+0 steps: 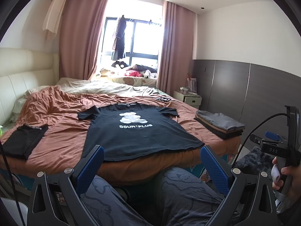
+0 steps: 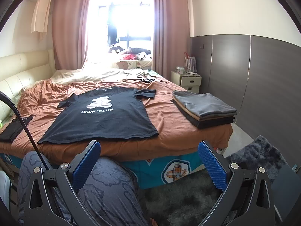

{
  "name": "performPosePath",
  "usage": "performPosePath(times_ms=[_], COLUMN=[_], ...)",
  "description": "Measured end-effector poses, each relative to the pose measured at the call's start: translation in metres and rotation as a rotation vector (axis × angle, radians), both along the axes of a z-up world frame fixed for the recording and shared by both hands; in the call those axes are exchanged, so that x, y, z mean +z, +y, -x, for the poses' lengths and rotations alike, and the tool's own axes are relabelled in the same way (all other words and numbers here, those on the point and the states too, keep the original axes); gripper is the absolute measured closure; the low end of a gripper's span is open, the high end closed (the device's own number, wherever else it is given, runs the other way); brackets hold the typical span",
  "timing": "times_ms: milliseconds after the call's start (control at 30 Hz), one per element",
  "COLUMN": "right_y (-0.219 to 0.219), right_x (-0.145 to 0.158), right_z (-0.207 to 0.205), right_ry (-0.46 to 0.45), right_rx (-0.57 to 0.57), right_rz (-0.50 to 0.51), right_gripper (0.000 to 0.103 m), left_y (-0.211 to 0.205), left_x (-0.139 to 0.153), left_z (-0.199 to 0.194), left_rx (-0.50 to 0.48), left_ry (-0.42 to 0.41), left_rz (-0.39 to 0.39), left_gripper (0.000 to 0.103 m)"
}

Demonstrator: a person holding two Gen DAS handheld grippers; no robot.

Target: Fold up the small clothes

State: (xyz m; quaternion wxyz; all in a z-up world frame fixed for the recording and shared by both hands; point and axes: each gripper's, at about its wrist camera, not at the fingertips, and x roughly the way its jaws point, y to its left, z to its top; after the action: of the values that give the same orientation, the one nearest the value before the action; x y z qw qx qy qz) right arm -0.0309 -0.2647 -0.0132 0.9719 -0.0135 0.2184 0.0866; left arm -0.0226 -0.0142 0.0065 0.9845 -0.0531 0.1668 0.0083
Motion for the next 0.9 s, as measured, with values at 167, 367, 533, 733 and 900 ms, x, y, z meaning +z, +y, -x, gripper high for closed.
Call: performPosePath(times_ms=[167, 367, 533, 733, 900], right_y=[0.001, 0.001, 0.0, 0.002, 0.003], right_x=[-0.002, -0.003, -0.005, -0.004, -0.002], right_z=[0.0, 0.001, 0.001, 0.003, 0.001], right_ry=[0.001, -0.003, -0.001, 0.003, 0.0], right_rx=[-0.004, -0.02, -0.024, -0.024, -0.023], right_rz=[-0.002, -0.002, -0.008, -0.007, 0.003], right_gripper=[0.0, 0.0, 0.0, 0.0, 0.0], left_y=[-0.001, 0.004, 0.007, 0.008, 0.01], left_x=[-0.001, -0.003, -0.003, -0.005, -0.006], left_z=[0.0, 0.002, 0.005, 0.005, 0.005], left_rx=[0.006, 0.012, 0.023, 0.026, 0.031], left_ry=[0.0, 0.002, 0.0, 0.003, 0.005], left_rz=[-0.001, 0.011, 0.017, 0.026, 0.03], left_gripper=[0.0, 0.0, 0.0, 0.0, 0.0])
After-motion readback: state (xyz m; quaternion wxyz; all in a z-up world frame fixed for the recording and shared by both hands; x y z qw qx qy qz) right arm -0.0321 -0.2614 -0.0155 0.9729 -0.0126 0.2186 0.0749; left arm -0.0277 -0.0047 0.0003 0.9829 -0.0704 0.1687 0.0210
